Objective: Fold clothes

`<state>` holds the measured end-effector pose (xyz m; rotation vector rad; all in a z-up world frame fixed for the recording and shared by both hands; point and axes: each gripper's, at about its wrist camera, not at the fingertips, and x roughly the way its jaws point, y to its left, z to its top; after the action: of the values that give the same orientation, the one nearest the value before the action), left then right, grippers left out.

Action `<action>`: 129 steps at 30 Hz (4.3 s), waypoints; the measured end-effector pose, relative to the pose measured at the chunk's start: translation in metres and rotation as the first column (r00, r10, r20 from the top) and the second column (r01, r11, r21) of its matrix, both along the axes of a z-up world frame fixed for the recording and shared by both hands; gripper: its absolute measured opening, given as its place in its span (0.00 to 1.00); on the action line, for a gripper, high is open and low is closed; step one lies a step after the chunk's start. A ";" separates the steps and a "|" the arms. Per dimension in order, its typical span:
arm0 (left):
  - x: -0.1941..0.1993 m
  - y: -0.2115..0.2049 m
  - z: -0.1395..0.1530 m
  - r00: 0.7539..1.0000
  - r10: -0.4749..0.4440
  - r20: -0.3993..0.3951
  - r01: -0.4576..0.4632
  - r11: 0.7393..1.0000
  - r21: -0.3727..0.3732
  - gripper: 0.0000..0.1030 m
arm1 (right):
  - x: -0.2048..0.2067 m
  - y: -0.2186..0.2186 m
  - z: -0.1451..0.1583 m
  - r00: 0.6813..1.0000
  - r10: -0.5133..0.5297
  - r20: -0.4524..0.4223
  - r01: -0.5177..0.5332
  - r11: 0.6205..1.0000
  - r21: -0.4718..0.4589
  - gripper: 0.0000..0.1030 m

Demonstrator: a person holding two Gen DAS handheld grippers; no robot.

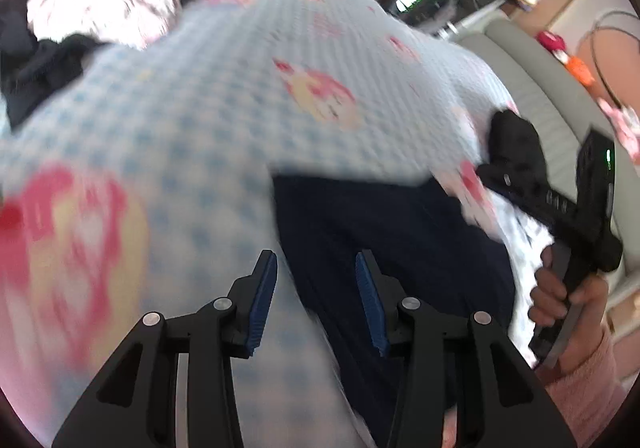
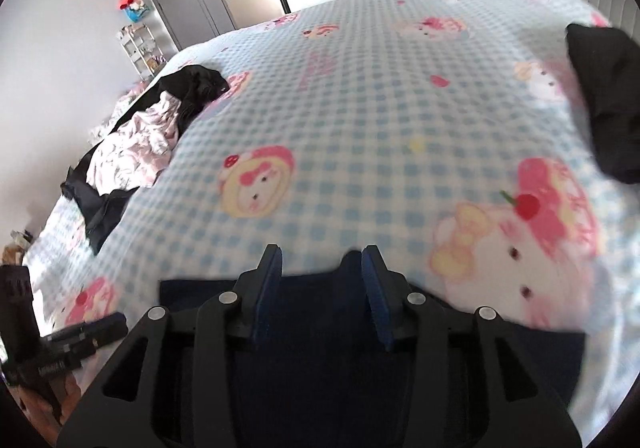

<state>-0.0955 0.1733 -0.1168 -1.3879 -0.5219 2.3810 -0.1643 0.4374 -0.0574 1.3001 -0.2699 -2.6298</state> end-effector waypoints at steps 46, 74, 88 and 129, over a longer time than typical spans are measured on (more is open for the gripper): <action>0.091 0.080 -0.020 0.990 -0.135 0.040 0.139 0.977 -0.160 0.37 | 0.249 0.040 -0.073 0.964 -0.219 0.149 0.194 0.966 0.169 0.40; -0.089 0.238 -0.020 0.959 -0.285 -0.001 0.277 0.936 -0.219 0.35 | 0.083 0.188 -0.075 0.952 -0.281 0.125 0.274 0.959 0.068 0.40; -0.084 0.233 0.014 0.942 -0.317 -0.110 0.261 0.898 -0.354 0.32 | 0.071 0.188 -0.085 0.952 -0.278 0.127 0.278 0.960 0.020 0.40; -0.103 0.249 -0.015 0.929 -0.371 -0.012 0.357 0.902 -0.245 0.23 | 0.076 0.200 -0.084 0.957 -0.244 0.159 0.245 0.969 0.015 0.42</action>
<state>-0.1981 0.4224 -0.1314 -1.3640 0.0475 2.2160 -0.0879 0.6369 -0.1411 1.5710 -0.4912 -2.7213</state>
